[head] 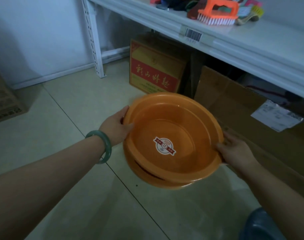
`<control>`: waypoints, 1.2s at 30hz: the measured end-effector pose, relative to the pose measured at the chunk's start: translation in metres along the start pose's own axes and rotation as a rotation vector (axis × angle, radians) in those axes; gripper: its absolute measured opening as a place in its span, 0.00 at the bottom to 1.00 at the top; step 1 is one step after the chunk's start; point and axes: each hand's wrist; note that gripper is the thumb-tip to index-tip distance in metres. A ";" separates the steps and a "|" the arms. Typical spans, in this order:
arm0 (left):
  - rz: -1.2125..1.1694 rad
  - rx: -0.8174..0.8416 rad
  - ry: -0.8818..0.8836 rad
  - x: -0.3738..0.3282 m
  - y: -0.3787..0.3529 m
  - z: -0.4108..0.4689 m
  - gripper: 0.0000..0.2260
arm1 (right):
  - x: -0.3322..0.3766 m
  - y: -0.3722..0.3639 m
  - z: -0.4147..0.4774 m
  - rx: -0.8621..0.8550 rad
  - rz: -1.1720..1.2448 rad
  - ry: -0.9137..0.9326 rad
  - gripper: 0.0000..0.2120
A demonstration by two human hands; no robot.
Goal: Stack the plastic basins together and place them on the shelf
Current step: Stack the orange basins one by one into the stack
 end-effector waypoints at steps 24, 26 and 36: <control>0.168 0.126 0.096 0.031 -0.041 0.019 0.30 | -0.062 -0.041 0.028 0.038 0.043 -0.073 0.22; 0.110 0.123 0.094 0.033 -0.043 0.019 0.28 | -0.062 -0.043 0.029 0.033 0.102 -0.097 0.22; 0.007 0.203 0.063 0.007 -0.071 0.032 0.22 | -0.090 -0.027 0.011 -0.098 0.286 -0.230 0.27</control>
Point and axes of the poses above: each hand's wrist, its own z-axis towards the middle knuckle, its own y-axis out of the back of the hand, x = y × z, and after that the axes turned 7 degrees about z, right-handed
